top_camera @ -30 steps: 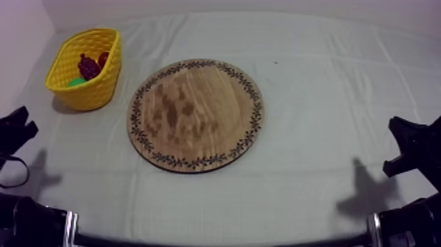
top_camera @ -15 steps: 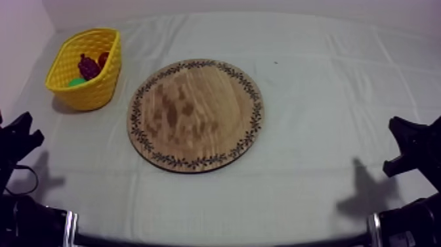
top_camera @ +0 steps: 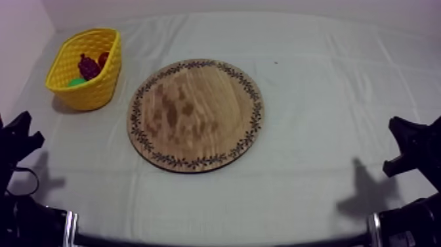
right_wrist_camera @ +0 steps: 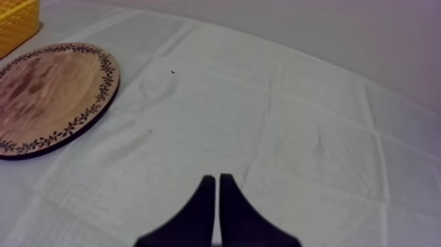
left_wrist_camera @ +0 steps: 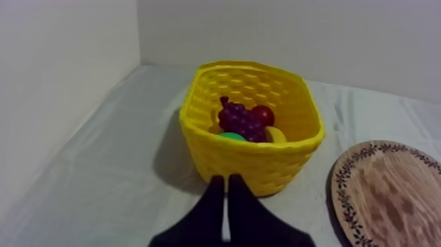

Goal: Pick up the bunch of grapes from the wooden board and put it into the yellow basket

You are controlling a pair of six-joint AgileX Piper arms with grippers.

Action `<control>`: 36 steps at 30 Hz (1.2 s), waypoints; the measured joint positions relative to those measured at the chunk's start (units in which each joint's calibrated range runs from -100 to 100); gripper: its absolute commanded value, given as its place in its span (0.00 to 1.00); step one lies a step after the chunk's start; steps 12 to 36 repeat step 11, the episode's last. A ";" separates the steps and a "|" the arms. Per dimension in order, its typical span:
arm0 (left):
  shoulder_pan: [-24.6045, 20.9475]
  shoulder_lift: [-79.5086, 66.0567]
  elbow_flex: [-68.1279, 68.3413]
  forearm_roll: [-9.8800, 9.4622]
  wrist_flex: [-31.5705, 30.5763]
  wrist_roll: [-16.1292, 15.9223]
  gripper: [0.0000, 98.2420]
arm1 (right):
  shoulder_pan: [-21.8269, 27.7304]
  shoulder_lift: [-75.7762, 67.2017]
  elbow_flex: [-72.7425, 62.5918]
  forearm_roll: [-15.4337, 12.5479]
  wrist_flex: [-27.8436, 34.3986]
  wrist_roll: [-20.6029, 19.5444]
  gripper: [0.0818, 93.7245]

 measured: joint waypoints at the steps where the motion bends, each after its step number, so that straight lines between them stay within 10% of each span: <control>1: 0.00 0.00 0.00 0.00 0.00 -0.13 0.00 | 0.00 0.00 0.00 0.00 0.00 0.00 0.00; 36: -0.66 -0.02 0.00 0.05 0.08 -2.35 0.00 | 0.00 0.00 0.00 0.00 0.00 0.00 0.00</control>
